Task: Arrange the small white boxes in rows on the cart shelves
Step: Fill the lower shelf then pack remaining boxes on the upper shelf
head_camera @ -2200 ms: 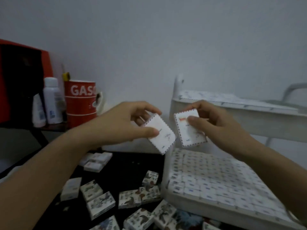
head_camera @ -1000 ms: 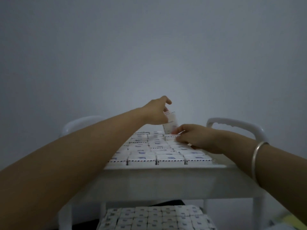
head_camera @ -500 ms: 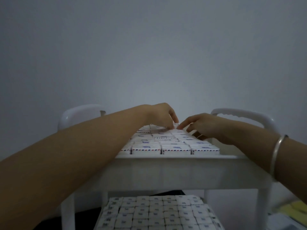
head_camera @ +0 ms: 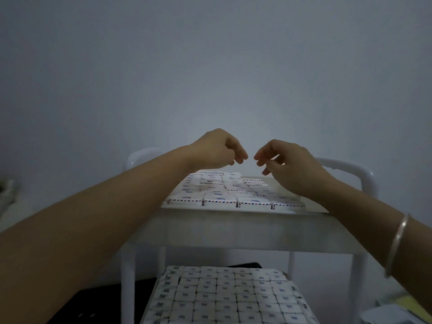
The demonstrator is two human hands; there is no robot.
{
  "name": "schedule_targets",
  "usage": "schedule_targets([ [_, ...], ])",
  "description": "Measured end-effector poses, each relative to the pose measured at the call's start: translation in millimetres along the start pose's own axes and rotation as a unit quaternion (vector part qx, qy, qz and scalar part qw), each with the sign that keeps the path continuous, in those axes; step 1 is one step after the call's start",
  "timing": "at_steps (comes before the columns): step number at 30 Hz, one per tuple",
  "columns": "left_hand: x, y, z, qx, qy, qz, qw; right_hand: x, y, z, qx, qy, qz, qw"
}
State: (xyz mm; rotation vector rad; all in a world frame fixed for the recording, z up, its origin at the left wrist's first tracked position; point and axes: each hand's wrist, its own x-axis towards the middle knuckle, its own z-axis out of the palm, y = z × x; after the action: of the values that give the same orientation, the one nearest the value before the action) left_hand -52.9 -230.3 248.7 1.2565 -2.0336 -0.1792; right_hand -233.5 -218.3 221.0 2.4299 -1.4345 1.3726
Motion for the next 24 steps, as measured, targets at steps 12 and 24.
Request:
schedule_targets([
  [12, -233, -80, -73, 0.040, 0.080, -0.051, 0.995, -103, -166, 88, 0.047, -0.133, -0.285, 0.948],
  [24, -415, -292, -63, 0.088, 0.063, -0.362, 0.926, -133, -180, 373, 0.049, -0.374, -0.181, 0.908],
])
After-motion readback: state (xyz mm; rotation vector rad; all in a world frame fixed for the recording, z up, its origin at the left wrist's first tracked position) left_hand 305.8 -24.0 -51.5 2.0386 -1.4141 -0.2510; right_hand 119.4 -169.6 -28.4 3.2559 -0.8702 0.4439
